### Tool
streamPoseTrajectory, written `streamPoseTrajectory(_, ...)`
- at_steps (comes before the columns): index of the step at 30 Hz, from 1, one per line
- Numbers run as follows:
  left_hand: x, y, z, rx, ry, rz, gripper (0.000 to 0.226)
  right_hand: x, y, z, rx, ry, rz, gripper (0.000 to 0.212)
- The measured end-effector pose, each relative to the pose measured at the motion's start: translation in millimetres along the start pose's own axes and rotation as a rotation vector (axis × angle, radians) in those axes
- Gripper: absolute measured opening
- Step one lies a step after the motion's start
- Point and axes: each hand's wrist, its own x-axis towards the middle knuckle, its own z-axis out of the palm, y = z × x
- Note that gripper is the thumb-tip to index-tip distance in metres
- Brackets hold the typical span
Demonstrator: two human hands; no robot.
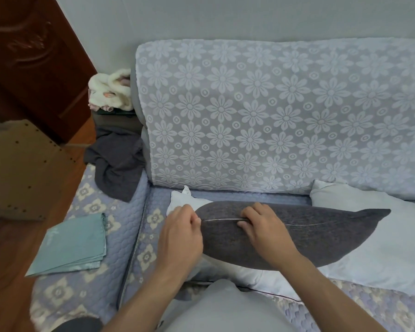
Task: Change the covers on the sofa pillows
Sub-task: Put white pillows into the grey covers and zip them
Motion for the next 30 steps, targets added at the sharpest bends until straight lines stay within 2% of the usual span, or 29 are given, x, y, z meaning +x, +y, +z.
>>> streamPoseTrajectory(2,0,-8,6,-0.128,0.061,-0.107,0.023,-9,37,-6,-0.078,-0.131,0.018,0.052)
streamPoseTrajectory(4,1,-14,7,-0.423,0.053,-0.384,0.028,-22,80,-16,-0.263,-0.276,0.156,0.088)
streamPoseTrajectory(6,0,-13,13,-0.798,-0.005,-0.705,0.029,-41,122,-29,-0.397,-0.408,0.293,0.107)
streamPoseTrajectory(7,-1,-11,16,-0.890,-0.036,-0.803,0.027,-49,138,-32,-0.430,-0.442,0.347,0.112)
streamPoseTrajectory(9,-1,2,30,-0.922,-0.052,-0.855,0.028,-62,163,-36,-0.487,-0.440,0.427,0.117)
streamPoseTrajectory(10,-1,10,35,-0.919,-0.048,-0.853,0.028,-65,171,-35,-0.496,-0.420,0.453,0.114)
streamPoseTrajectory(11,0,21,42,-0.916,-0.041,-0.846,0.028,-70,181,-37,-0.490,-0.410,0.459,0.101)
streamPoseTrajectory(13,8,35,50,-0.952,-0.018,-0.824,0.028,-70,186,-43,-0.474,-0.396,0.392,0.045)
streamPoseTrajectory(14,14,42,52,-0.974,-0.004,-0.812,0.029,-72,188,-48,-0.437,-0.363,0.367,0.025)
streamPoseTrajectory(17,33,56,49,-0.998,0.045,-0.749,0.031,-70,192,-71,-0.357,-0.244,0.349,0.020)
streamPoseTrajectory(19,49,73,47,-1.019,0.059,-0.670,0.030,-62,200,-100,-0.355,-0.099,0.337,0.021)
streamPoseTrajectory(22,72,118,62,-1.038,0.024,-0.518,0.030,-56,225,-162,-0.359,0.215,0.304,0.015)
streamPoseTrajectory(25,76,162,97,-0.943,0.001,-0.424,0.029,-71,256,-204,-0.366,0.394,0.359,0.014)
streamPoseTrajectory(28,56,162,154,-0.527,-0.070,-0.235,0.027,-112,285,-200,-0.362,0.460,0.524,0.032)
streamPoseTrajectory(30,36,147,195,-0.233,-0.274,-0.123,0.020,-145,306,-177,-0.429,0.408,0.688,0.027)
